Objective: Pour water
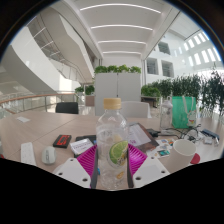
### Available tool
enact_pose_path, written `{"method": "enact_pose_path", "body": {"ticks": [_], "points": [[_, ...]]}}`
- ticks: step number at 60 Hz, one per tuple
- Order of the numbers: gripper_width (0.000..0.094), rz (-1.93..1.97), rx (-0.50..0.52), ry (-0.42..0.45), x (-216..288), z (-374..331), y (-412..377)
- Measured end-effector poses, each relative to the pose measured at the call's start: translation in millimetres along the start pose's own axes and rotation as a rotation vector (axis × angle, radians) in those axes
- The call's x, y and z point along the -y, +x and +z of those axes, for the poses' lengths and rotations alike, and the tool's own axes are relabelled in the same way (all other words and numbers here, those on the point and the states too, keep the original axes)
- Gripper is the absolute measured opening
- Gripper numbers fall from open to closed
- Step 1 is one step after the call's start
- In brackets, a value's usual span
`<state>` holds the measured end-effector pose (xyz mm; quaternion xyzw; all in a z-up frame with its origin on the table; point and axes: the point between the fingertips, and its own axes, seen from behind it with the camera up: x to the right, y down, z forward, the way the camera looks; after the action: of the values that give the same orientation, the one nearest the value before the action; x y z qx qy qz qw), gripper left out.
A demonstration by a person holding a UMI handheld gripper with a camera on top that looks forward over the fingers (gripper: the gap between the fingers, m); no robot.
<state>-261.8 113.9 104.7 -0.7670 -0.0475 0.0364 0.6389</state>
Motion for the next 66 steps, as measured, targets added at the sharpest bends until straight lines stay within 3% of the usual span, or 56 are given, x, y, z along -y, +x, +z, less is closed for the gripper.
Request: {"method": "enact_pose_path", "body": {"ticks": [5,10,23,39,41,42,44,45,47,54,66], "points": [[0.0365,0.025,0.028,-0.034,-2.1,0.8,-1.5],[0.0371,0.147,0.077,-0.088,5.1,-2.1,-0.3],[0.0347,1.019,0.153,-0.098,71.9,-18.9,59.1],[0.0372,2.061,0.209,-0.159,70.4,-16.5,93.9],[0.0352,2.153,0.282,-0.153,71.0,-27.9,102.6],[0.037,2.18,0.239,-0.143,74.8,-17.5,95.5],[0.037,2.245,0.257,-0.128,78.5,-18.6,97.1],[0.037,2.283,0.317,-0.128,77.7,-29.9,105.9],[0.037,2.333,0.257,-0.121,85.5,-17.2,100.5],[0.0372,2.422,0.28,-0.091,92.9,-23.4,105.0],[0.0371,2.207,0.301,-0.113,116.6,-23.9,105.5]]}}
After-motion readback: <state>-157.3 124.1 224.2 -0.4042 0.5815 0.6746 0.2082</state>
